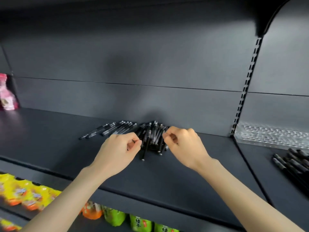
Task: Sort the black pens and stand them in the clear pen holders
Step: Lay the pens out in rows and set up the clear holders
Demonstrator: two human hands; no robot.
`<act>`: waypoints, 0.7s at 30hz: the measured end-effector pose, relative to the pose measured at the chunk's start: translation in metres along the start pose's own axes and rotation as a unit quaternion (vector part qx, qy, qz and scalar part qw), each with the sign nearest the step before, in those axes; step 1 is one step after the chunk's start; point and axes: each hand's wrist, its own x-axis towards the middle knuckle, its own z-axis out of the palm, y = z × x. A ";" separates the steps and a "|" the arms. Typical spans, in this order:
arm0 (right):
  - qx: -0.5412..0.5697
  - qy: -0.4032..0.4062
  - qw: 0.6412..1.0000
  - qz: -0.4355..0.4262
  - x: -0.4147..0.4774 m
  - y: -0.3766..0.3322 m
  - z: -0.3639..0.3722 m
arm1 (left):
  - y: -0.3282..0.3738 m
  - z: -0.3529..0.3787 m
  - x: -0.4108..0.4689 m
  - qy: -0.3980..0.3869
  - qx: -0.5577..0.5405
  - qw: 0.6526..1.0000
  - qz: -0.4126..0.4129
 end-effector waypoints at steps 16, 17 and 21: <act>-0.068 -0.037 0.996 0.040 0.117 0.006 0.105 | -0.125 0.036 0.125 -0.160 0.128 0.979 0.011; -0.087 -0.057 0.993 0.049 0.120 0.008 0.110 | -0.128 0.039 0.129 -0.170 0.144 0.975 0.016; -0.119 -0.148 0.977 0.092 0.125 0.010 0.127 | -0.138 0.042 0.138 -0.180 0.176 0.967 0.050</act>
